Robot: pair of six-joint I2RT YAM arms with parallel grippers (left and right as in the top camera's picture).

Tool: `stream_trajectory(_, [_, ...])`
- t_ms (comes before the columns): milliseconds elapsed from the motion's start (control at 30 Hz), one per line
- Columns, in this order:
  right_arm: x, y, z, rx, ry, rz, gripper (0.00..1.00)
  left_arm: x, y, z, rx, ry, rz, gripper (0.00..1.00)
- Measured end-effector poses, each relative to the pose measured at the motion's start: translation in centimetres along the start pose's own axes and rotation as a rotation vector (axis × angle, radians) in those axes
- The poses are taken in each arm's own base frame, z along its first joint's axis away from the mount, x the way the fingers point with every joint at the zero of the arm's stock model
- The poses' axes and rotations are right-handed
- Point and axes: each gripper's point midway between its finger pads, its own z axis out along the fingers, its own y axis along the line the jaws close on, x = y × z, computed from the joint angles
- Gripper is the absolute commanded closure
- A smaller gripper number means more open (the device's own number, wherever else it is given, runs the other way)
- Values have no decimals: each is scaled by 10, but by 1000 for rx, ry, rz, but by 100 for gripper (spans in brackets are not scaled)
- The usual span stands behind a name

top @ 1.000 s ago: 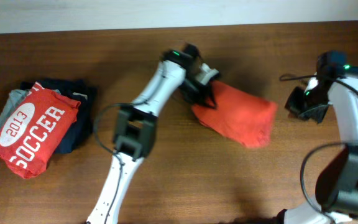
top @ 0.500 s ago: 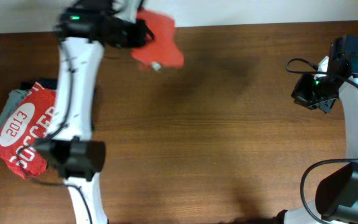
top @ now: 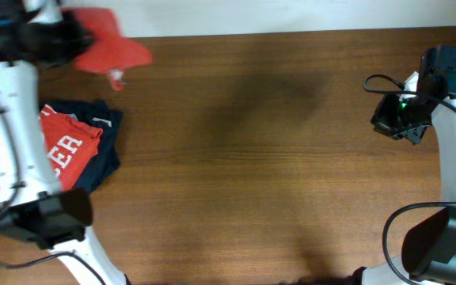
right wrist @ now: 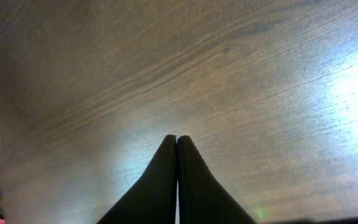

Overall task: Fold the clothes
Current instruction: 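Carry the orange bundle with the left gripper over the left clothes stack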

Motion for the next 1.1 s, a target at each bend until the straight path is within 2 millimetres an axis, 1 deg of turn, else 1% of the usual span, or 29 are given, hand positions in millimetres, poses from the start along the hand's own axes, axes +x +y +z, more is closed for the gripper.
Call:
stream_trajectory(100, [0,0,0,0,0,0,96,5,53,-15,-67,33,-123,100])
stream_trajectory(200, [0,0,0,0,0,0,96,15,93,-27,-104,72,-211,99])
stream_trajectory(233, [0,0,0,-1,0,0,96,17,103,-29,-107,81,-231,99])
stream_trajectory(300, [0,1,0,-4,0,-1,96,22,121,-34,-103,96,-273,99])
stream_trajectory(400, [0,1,0,-4,1,-1,96,27,140,-40,-71,106,-328,99])
stream_trajectory(500, [0,1,0,-7,2,-1,96,31,155,-45,-29,107,-378,99])
stream_trajectory(567, [0,1,0,-7,2,0,96,30,159,-47,-13,98,-390,99])
stream_trajectory(700, [1,1,0,-6,5,0,96,21,153,-49,1,62,-347,99])
stream_trajectory(733, [2,1,0,-5,9,1,96,20,150,-52,-8,52,-335,99])
stream_trajectory(800, [3,0,0,-3,13,1,96,20,142,-66,-40,26,-309,99])
stream_trajectory(833, [3,0,0,-3,13,0,96,21,137,-76,-57,11,-297,99])
stream_trajectory(900, [3,0,0,-4,12,-1,96,26,122,-105,-95,-27,-262,100])
stream_trajectory(967, [3,1,0,-4,11,-2,96,37,102,-140,-119,-72,-216,99])
stream_trajectory(1000, [2,1,0,-5,11,-2,96,43,88,-159,-127,-102,-186,99])
stream_trajectory(1100, [2,1,0,-5,9,-3,96,51,53,-199,-126,-207,-87,99])
